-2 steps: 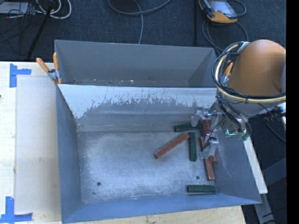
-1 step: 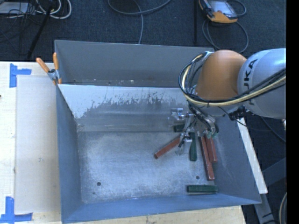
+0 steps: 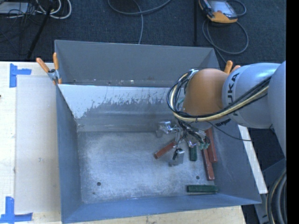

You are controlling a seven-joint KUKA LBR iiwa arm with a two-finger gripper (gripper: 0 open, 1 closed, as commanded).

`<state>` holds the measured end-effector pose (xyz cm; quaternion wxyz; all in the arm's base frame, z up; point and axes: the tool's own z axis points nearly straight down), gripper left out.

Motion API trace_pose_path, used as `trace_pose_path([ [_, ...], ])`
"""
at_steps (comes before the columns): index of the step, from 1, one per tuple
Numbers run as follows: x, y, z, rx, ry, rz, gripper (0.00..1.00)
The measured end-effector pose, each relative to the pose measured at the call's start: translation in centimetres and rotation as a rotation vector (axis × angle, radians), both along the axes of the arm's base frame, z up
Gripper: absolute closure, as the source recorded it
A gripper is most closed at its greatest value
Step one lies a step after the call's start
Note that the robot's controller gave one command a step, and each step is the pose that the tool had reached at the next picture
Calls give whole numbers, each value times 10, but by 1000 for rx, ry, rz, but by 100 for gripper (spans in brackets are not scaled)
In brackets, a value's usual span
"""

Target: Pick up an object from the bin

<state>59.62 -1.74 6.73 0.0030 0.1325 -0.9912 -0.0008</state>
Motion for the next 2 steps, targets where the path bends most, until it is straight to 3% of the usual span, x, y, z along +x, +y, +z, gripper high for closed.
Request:
trace_pose_path([
  [1,-11,25,2,1,-4,130,0],
  [2,-10,24,2,0,-5,129,100],
])
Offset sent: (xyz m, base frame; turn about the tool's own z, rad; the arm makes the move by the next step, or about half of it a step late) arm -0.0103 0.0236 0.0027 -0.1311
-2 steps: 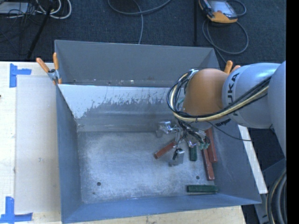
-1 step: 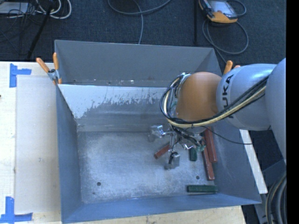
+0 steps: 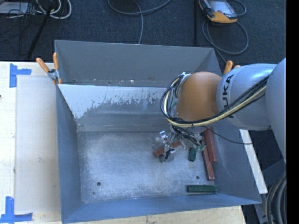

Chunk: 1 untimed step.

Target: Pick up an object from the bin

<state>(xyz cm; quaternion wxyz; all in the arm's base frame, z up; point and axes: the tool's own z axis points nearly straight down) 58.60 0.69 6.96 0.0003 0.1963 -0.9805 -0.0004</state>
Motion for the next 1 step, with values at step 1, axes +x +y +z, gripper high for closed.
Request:
trace_pose_path([
  [1,-92,-87,88,-3,1,241,100],
])
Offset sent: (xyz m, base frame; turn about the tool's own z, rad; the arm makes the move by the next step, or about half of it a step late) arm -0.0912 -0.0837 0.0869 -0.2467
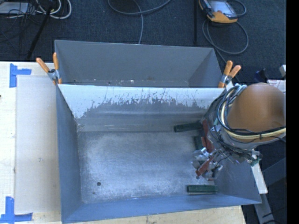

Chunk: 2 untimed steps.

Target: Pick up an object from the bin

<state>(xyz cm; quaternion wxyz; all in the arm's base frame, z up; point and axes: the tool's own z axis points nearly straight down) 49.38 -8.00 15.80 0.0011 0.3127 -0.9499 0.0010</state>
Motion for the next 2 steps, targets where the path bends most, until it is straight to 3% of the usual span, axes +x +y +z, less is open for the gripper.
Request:
trace_pose_path([
  [1,0,-7,144,1,-10,43,100],
  [2,-2,-7,140,4,-2,39,0],
])
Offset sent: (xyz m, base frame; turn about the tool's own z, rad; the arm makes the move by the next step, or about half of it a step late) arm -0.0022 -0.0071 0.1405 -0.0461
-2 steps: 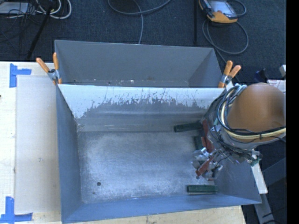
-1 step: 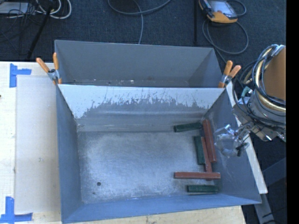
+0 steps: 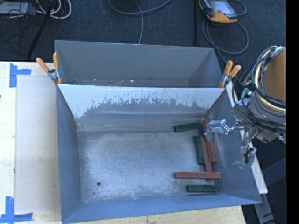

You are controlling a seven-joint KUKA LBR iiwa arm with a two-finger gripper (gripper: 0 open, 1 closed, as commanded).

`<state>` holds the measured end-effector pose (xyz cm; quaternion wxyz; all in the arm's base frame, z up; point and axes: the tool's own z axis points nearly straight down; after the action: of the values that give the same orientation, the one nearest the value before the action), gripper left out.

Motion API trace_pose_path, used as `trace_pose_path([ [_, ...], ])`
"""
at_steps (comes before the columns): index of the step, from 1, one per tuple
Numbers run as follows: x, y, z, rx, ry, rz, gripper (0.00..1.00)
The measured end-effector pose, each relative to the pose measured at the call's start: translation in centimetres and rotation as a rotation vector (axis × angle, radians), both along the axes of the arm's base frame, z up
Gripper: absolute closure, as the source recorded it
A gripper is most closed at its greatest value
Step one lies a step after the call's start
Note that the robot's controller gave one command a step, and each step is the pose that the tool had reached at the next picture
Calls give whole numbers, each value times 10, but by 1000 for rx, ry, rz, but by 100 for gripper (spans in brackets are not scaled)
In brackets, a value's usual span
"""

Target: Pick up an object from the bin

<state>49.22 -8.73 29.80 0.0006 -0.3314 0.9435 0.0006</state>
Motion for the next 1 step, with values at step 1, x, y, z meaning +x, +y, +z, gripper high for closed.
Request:
trace_pose_path([
  [1,-7,-24,-91,1,10,-16,0],
])
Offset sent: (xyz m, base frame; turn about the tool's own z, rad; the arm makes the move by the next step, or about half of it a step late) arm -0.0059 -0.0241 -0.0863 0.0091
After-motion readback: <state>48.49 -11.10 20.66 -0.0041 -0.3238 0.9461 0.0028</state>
